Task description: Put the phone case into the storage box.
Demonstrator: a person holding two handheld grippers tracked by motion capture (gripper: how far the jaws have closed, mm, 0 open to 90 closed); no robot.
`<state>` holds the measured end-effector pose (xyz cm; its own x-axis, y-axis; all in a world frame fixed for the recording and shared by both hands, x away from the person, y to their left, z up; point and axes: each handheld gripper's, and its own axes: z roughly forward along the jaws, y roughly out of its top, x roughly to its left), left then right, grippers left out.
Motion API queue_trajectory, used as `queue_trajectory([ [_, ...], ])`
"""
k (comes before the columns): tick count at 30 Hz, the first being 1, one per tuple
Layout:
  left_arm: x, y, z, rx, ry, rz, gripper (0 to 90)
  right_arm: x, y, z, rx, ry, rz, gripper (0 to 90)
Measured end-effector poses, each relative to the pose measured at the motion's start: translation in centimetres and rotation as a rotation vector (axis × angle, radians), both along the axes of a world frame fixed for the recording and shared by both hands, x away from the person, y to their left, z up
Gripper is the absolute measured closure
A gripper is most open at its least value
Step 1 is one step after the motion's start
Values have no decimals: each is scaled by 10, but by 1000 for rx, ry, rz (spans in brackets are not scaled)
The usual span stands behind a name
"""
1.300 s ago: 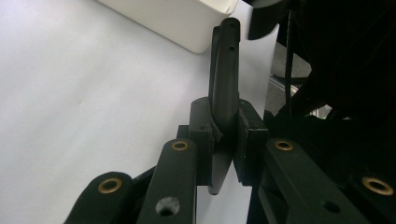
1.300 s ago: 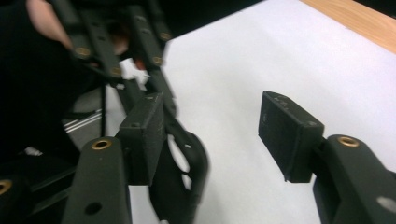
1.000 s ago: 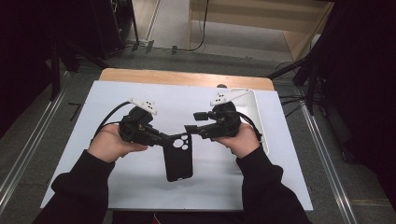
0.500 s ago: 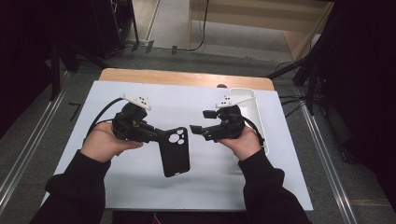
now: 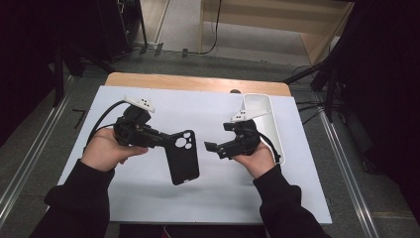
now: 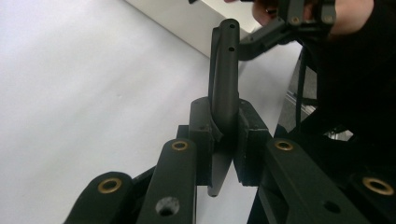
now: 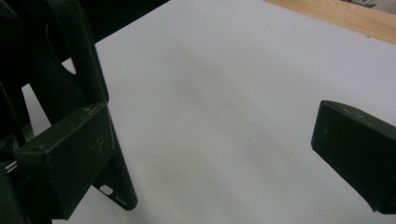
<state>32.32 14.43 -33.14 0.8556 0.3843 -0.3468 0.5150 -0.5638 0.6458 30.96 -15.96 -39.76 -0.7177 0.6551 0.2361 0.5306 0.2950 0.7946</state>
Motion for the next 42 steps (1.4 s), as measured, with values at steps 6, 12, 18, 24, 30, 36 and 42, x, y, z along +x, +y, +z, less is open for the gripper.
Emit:
queue_trajectory([
  [6, 3, 4, 1, 7, -9, 48, 792, -6, 5, -5, -30, -9, -21, 0],
  [12, 5, 6, -1, 34, -25, 103, 791, -11, 10, -13, -23, 3, -20, 0],
  [18, 9, 9, -3, 29, -30, 145, 791, -16, 17, -17, -27, 1, -29, 0],
  [24, 14, 14, -6, 7, -9, 217, 791, -22, 25, -19, -27, -10, -24, 0],
  [30, 17, 16, -9, 3, -16, 258, 791, -24, 30, -22, -21, -19, -27, 0],
  [36, 20, 17, -12, 7, -28, 307, 790, -26, 34, -25, -4, -35, -39, 0],
  [42, 20, 12, -15, 30, -24, 331, 790, -27, 40, -26, -10, -41, -37, 0],
])
